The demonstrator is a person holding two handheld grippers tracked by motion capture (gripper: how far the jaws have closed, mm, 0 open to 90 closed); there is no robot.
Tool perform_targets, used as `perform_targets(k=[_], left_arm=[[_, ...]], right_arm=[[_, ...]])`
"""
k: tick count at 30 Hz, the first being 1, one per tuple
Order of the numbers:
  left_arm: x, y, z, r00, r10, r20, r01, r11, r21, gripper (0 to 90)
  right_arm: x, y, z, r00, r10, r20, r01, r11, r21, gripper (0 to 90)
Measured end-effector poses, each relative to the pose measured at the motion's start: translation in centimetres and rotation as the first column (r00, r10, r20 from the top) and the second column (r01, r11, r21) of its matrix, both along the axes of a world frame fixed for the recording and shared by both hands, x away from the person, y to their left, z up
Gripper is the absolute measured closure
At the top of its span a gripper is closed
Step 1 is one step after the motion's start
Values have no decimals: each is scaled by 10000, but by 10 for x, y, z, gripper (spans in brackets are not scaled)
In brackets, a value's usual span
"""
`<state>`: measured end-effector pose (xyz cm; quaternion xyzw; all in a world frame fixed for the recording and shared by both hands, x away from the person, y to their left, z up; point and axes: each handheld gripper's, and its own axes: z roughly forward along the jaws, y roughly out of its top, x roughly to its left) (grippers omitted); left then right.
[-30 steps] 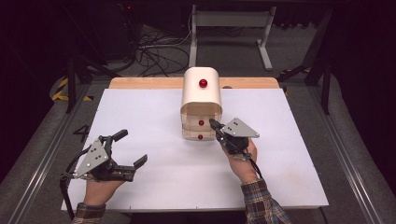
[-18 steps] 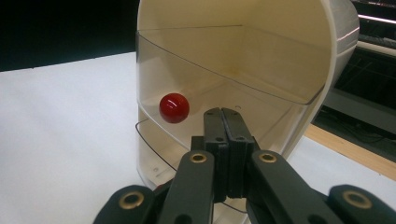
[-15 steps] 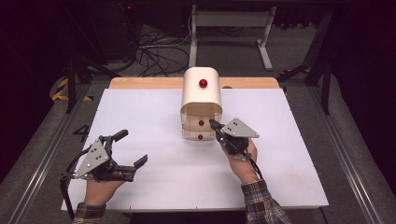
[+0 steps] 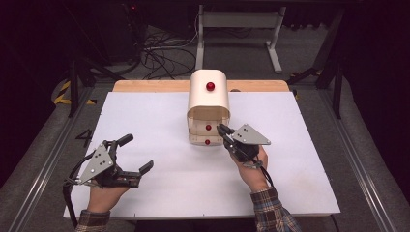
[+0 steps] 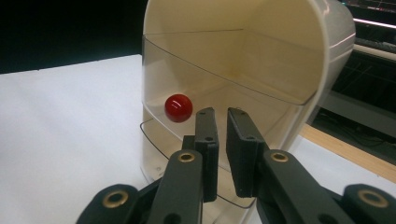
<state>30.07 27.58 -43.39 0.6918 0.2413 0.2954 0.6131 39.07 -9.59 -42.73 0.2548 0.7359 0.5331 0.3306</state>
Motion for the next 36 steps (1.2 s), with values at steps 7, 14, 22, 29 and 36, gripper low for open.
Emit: perform_targets(k=[7, 14, 22, 29, 36], left_arm=[[0, -1, 0, 10000, -17, -1, 17, 10000, 19, 8], [1, -2, 0, 10000, -46, 23, 46, 10000, 30, 8], [1, -3, -1, 10000, -72, -5, 72, 10000, 49, 8], [1, -3, -2, 10000, -49, -15, 49, 9999, 92, 8], [1, -3, -2, 10000, -36, -46, 37, 9999, 113, 8]], right_arm=[[-2, -6, -1, 10000, -43, -31, 44, 9997, 225, 745], [-5, -10, -1, 10000, -27, -18, 28, 9994, 350, 694], [-7, -16, -1, 10000, -59, -51, 62, 9990, 438, 632], [-9, -23, 1, 9999, -141, -92, 147, 9974, 706, 589], [-12, -29, 1, 9997, -183, -137, 194, 9958, 898, 553]])
